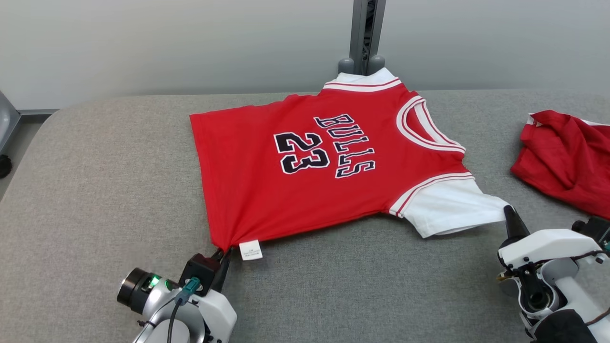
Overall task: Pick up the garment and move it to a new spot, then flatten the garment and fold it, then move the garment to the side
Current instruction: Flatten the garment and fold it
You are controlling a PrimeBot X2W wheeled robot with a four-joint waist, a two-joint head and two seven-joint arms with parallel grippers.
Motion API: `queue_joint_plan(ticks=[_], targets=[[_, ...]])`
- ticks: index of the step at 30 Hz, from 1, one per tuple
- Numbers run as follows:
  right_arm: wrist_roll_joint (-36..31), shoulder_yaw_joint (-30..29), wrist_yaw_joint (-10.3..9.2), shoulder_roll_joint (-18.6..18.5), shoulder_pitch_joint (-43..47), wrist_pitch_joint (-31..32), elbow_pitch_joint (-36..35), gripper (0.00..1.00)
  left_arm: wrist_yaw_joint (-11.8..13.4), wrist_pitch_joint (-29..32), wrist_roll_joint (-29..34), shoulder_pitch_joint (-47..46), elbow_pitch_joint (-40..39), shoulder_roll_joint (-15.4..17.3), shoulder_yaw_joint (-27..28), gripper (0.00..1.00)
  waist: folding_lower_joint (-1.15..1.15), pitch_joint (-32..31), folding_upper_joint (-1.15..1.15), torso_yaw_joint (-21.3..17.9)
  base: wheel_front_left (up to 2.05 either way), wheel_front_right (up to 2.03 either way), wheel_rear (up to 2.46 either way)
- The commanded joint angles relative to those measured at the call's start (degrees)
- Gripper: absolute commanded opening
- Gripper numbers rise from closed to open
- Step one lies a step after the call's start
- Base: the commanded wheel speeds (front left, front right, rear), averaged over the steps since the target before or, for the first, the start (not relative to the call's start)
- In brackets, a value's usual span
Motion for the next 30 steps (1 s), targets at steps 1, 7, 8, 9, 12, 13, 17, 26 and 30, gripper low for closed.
queue_joint_plan(ticks=[1, 7, 8, 9, 12, 13, 17, 26, 30], targets=[[-0.3, 0.4, 0.13, -0.8, 1.6, 0.5, -1.0, 0.00, 1.0, 0.0, -0.3, 1.3, 0.5, 0.2, 0.4, 0.00, 0.00, -0.1, 0.00, 0.0, 0.00, 0.00, 0.00], [0.5, -0.2, 0.13, -1.7, 4.0, 1.6, -3.2, 0.00, 2.5, 0.0, -1.1, 4.4, 0.0, 0.1, 1.2, 0.00, 0.00, -0.4, 0.00, 0.0, 0.00, 0.00, 0.00], [0.5, -0.2, 0.13, -1.9, 4.2, 2.0, -3.5, 0.00, 2.7, 0.0, -1.2, 4.8, -0.3, 0.1, 1.4, 0.00, 0.00, -0.4, 0.00, 0.1, 0.00, 0.00, 0.00], [0.6, -0.2, 0.13, -2.0, 4.4, 2.5, -4.0, 0.00, 2.9, 0.0, -1.3, 5.2, -0.6, 0.1, 1.5, 0.00, 0.00, -0.4, 0.00, 0.1, 0.00, 0.00, 0.00], [0.4, -0.1, 0.13, -2.2, 4.6, 3.6, -5.0, 0.00, 3.2, 0.0, -1.5, 6.0, -1.3, 0.0, 1.7, 0.00, 0.00, -0.4, 0.00, 0.1, 0.00, 0.00, 0.00], [0.5, -0.2, 0.13, -2.2, 4.9, 4.3, -5.4, 0.00, 3.3, 0.0, -1.4, 6.3, -1.7, 0.0, 1.8, 0.00, 0.00, -0.4, 0.00, 0.2, 0.00, 0.00, 0.00], [1.1, -0.1, 0.13, -2.2, 6.4, 8.7, -6.8, 0.00, 3.9, 0.0, -0.9, 7.4, -2.4, 0.2, 1.6, 0.00, 0.00, -0.3, 0.00, 0.5, 0.00, 0.00, 0.00], [-0.9, -2.9, 0.13, -3.6, 7.0, 13.2, -7.7, 0.00, 4.6, 0.0, -1.1, 8.5, -4.4, 0.1, 2.1, 0.00, 0.00, 0.3, 0.00, 0.3, 0.00, 0.00, 0.00], [-1.7, -4.9, 0.13, -3.6, 7.9, 13.9, -8.7, 0.00, 5.1, 0.0, -1.4, 9.4, -5.8, 0.4, 2.9, 0.00, 0.00, -0.2, 0.00, 0.2, 0.00, 0.00, 0.00]])
